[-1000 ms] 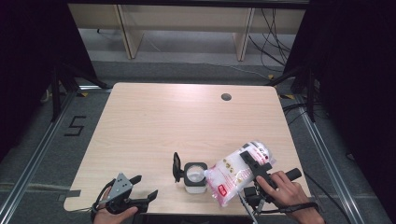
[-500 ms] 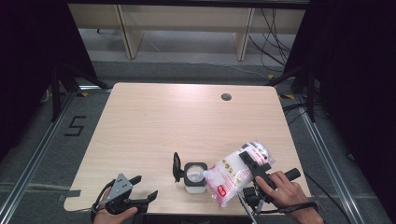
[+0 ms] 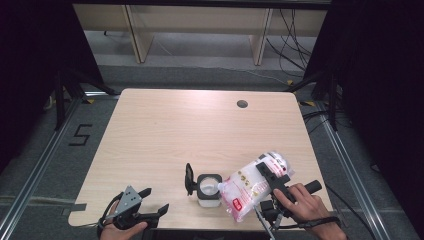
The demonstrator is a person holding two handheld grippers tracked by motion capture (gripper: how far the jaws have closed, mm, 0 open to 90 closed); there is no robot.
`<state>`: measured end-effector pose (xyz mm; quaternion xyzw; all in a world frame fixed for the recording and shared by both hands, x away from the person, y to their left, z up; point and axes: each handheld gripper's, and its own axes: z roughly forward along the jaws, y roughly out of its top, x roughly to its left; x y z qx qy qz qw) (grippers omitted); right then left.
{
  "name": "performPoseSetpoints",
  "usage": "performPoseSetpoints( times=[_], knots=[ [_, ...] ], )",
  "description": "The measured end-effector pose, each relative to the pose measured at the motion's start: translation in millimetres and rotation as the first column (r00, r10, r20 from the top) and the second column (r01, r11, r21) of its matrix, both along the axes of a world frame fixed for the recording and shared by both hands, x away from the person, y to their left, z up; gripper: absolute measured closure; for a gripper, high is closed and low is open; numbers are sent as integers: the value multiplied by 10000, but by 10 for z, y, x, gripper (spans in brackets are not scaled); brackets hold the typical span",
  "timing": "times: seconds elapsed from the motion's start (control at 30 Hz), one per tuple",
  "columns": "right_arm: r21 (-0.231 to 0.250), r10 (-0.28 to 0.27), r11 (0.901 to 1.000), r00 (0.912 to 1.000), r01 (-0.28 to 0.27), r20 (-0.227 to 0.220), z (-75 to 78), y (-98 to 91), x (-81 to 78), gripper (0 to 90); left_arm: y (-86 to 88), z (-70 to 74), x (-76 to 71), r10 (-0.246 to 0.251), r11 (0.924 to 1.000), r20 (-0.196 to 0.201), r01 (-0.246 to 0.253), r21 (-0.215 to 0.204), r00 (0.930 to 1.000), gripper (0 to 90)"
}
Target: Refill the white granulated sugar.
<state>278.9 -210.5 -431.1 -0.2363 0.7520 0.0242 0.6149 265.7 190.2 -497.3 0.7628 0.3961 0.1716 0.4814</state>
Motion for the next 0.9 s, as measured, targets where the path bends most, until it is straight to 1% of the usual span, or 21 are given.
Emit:
performPoseSetpoints(
  times=[0.03,0.1,0.13,0.17,0.2,0.3,0.33,0.37,0.43,0.47,0.53,0.57,0.6,0.63,0.67,0.7,0.73,0.77,0.83,0.87,0.9],
  knots=[
    [-37,-21,10000,10000,21,22,1,1,-2,430,1,7,4,46,10000,50,-46,28,10000,182],
    [-70,177,9998,9998,-177,52,2,5,6,430,-1,5,9,0,10000,60,0,40,10000,182],
    [86,111,9999,9999,-111,25,-12,-1,3,430,-1,0,11,-91,9999,136,90,83,9999,182],
    [209,-71,9998,10000,72,-46,-25,-5,-5,430,-2,-3,2,-74,10000,68,74,64,9999,182],
    [253,-136,9996,9999,138,-69,-32,-6,-10,430,-12,-7,-3,83,9999,-43,-83,-77,10000,182],
    [259,-64,9996,9999,68,-147,-40,-4,-8,430,-1,5,9,-42,10000,94,41,75,9999,182],
    [108,66,9999,10000,-65,-12,-24,6,-3,430,-5,-1,3,-35,10000,85,34,20,10000,182],
    [14,122,9999,9999,-122,29,-21,12,2,430,-8,-6,-5,46,10000,-34,-47,-52,10000,182],
    [-44,125,9999,9999,-125,36,-25,14,3,431,-2,2,7,41,10000,19,-41,-27,10000,182],
    [-141,-52,9999,10000,51,-43,-18,19,-8,431,1,6,11,-30,10000,80,29,48,10000,182],
    [-136,-14,9999,10000,13,-64,-20,21,-5,431,-4,-2,8,-117,9999,130,116,79,9998,182],
    [-44,79,10000,10000,-79,-37,-29,20,0,431,-23,-6,-8,67,10000,-9,-68,-61,10000,182],
    [109,-150,9998,9998,151,-106,-46,11,-14,431,-25,-7,-8,110,9999,-57,-111,-114,9999,182],
    [106,-177,9998,9998,179,-123,-46,9,-17,431,-14,-3,1,39,10000,-48,-39,-20,10000,182],
    [-122,102,9999,9999,-102,-6,-24,20,-2,430,-21,-3,2,86,9999,-32,-86,-106,10000,182],
    [-63,32,10000,10000,-32,-44,-27,14,-4,431,-14,-4,0,43,10000,-49,-43,-39,10000,182],
    [-202,-25,9998,10000,25,-24,-14,21,-6,431,-15,-7,-6,88,9999,-56,-88,-68,9999,182],
    [-137,67,9999,10000,-67,23,-19,18,-1,431,-9,-7,-4,62,10000,-51,-63,-46,10000,182],
    [-179,-65,9998,10000,65,-10,-11,18,-11,431,-6,1,8,43,10000,18,-43,20,10000,182],
    [-98,122,9999,9999,-121,44,-25,12,-1,431,-12,-3,5,73,10000,-26,-73,-16,10000,182],
    [-124,134,9998,9999,-133,61,-27,14,3,431,-17,-3,-7,105,9999,-54,-105,5,9999,182]
  ],
)
